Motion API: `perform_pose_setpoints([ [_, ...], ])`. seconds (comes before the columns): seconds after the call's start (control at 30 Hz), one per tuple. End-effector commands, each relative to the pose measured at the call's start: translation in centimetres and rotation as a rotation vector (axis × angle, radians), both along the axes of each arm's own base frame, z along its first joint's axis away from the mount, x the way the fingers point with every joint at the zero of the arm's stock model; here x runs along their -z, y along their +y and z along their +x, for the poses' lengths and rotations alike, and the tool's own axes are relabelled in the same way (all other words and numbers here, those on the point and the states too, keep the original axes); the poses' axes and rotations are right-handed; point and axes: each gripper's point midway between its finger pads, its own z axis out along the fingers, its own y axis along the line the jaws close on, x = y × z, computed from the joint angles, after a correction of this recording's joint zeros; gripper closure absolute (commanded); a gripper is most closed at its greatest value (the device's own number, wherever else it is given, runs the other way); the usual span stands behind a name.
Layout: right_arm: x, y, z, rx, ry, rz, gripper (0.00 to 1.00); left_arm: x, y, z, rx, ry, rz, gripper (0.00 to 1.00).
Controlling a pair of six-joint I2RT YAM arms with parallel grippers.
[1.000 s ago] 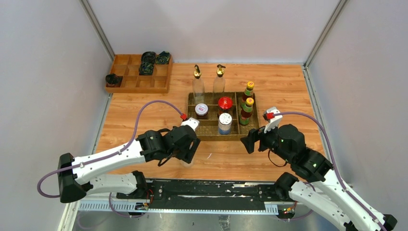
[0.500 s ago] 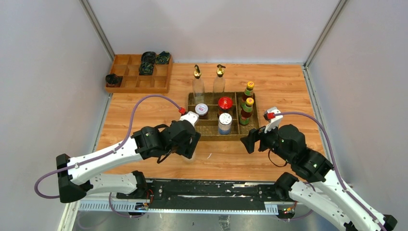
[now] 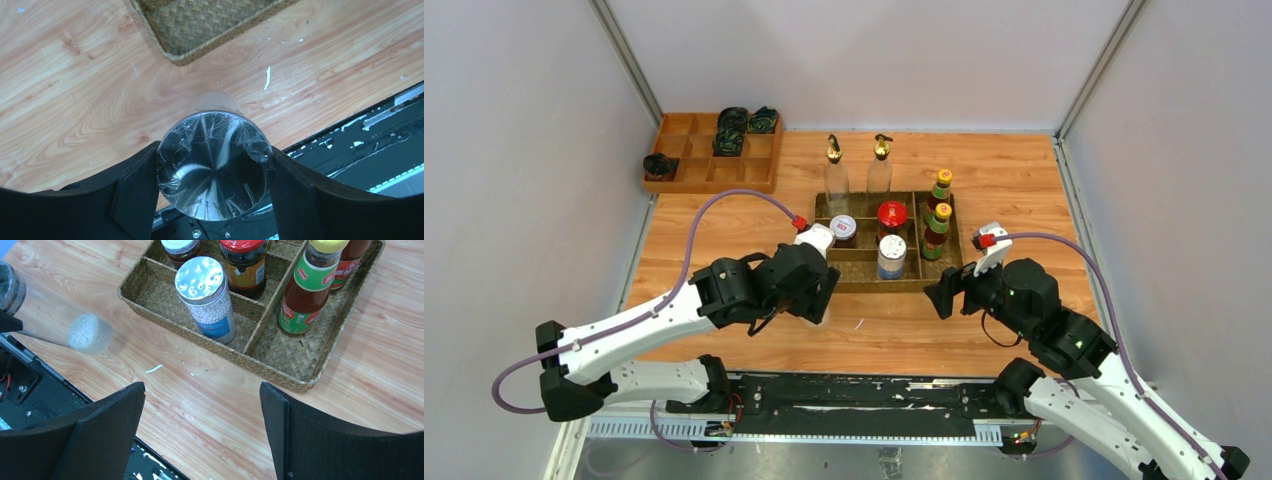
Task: Organize the condiment bottles
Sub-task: Pick up the bottle from the center of the board, then place the bottle in the storage box.
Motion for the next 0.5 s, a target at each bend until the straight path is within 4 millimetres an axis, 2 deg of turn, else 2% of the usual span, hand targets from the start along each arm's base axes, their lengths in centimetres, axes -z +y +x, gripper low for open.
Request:
perform_pose_setpoints([
  [0.0,-0.4,0.0,0.1,0.002,-0.007,0.006,0.10,-2.3,-0.3,1.1,-0.018,-0.073,-0.029,0.40],
  [0.2,-0.6,-0.1,0.0,0.001,-0.011,0.011,0.10,-3.1,0.6,2.2,-0.048,-0.099,-0.014,0.39],
  [0.47,-0.7,-0.4,-0.2,0.006,-0.012,0.010,0.10,-3.9,3.3,4.4,-0.126,-0.112,-0.014,0.39],
])
